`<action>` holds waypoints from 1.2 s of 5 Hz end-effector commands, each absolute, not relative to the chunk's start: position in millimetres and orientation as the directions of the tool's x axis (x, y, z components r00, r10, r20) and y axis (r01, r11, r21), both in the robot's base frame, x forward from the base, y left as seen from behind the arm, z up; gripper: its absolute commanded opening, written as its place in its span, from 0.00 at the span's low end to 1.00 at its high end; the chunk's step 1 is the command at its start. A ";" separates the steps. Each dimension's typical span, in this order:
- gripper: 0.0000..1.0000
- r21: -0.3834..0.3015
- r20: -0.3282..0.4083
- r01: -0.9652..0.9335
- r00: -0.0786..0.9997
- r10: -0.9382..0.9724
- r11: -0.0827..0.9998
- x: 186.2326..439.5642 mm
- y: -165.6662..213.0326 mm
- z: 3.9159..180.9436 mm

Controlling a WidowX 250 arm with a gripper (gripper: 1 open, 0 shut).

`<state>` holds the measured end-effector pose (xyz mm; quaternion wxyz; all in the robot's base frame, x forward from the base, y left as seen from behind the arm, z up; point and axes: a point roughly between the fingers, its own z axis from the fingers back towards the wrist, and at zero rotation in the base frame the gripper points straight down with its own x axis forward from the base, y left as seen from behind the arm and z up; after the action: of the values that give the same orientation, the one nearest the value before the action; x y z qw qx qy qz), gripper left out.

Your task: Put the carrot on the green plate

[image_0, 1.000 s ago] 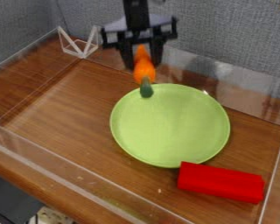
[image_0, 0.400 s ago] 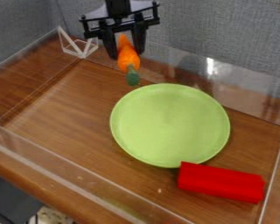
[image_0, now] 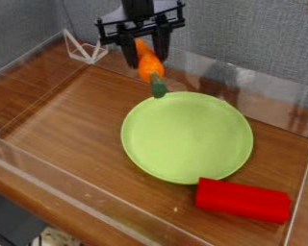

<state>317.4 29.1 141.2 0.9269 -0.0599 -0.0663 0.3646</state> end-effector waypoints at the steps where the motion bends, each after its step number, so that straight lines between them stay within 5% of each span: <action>1: 0.00 -0.197 0.139 -0.624 0.746 0.651 0.756 313.2 23.0 154.6; 4: 0.00 -0.204 0.163 -0.672 0.693 0.702 0.712 316.0 34.0 143.3; 6: 0.00 -0.203 0.182 -0.685 0.675 0.715 0.699 312.9 48.7 155.3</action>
<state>308.1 44.8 126.6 0.9192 -0.0510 -0.0771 0.3828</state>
